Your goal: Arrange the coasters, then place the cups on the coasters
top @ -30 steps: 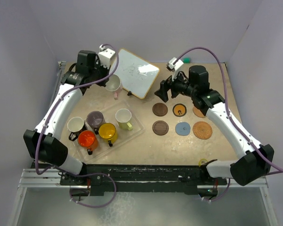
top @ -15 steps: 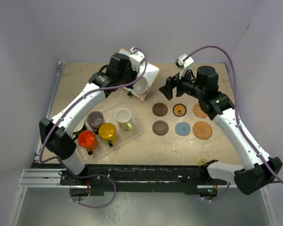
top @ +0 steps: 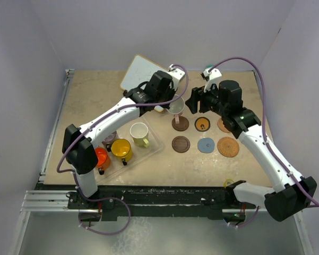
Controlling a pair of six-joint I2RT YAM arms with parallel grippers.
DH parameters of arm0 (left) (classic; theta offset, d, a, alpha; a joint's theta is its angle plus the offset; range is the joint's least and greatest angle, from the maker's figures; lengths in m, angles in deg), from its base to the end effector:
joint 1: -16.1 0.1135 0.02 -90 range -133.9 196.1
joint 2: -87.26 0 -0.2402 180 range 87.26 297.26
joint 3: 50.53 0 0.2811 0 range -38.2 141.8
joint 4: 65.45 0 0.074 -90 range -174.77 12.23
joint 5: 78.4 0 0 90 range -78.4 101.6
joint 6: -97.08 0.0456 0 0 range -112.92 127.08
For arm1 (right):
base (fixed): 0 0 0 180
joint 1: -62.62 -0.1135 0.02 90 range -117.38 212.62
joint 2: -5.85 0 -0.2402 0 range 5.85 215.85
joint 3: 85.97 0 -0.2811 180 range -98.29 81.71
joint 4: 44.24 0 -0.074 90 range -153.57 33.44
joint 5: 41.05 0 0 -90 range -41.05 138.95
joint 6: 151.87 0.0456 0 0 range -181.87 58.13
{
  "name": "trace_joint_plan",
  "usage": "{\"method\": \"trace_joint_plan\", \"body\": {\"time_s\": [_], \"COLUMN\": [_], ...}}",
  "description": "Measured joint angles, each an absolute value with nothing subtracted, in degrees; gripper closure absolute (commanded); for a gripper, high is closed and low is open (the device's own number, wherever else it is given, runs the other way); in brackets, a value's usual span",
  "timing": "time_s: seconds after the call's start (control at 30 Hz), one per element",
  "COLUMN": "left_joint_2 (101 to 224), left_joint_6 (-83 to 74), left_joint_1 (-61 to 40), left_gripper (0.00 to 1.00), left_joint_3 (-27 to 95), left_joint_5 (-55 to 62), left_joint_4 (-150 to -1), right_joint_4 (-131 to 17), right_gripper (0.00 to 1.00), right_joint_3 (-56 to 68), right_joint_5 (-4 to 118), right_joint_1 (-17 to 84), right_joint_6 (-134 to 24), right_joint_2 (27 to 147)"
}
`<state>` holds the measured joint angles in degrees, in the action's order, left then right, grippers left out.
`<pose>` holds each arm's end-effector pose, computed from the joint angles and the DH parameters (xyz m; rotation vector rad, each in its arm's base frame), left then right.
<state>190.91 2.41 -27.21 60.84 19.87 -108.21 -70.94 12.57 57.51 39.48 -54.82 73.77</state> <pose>0.3340 -0.3058 0.3163 0.6472 2.0952 -0.3187 0.2906 0.1316 0.3748 -0.3625 1.7908 0.5085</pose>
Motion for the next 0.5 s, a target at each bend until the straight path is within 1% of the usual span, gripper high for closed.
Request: {"method": "trace_joint_plan", "body": {"time_s": [0.17, 0.37, 0.5], "left_joint_2": [190.9, 190.9, 190.9], "left_joint_6": [-0.1, -3.9, -5.4], "left_joint_1": [-27.4, -27.7, -28.1], "left_gripper": [0.97, 0.97, 0.97], "left_joint_3": [60.9, 60.9, 60.9], "left_joint_5": [20.8, 21.2, 21.6], "left_joint_4": [-106.9, -106.4, -106.2], "right_joint_4": [-70.7, -69.5, -69.1], "right_gripper": [0.36, 0.37, 0.39], "right_joint_3": [15.6, 15.8, 15.8], "right_joint_5": [55.9, 55.8, 55.9], "right_joint_1": [39.5, 39.5, 39.5], "right_joint_6": [-52.8, -51.0, -50.5], "right_joint_2": [74.5, 77.4, 78.7]}}
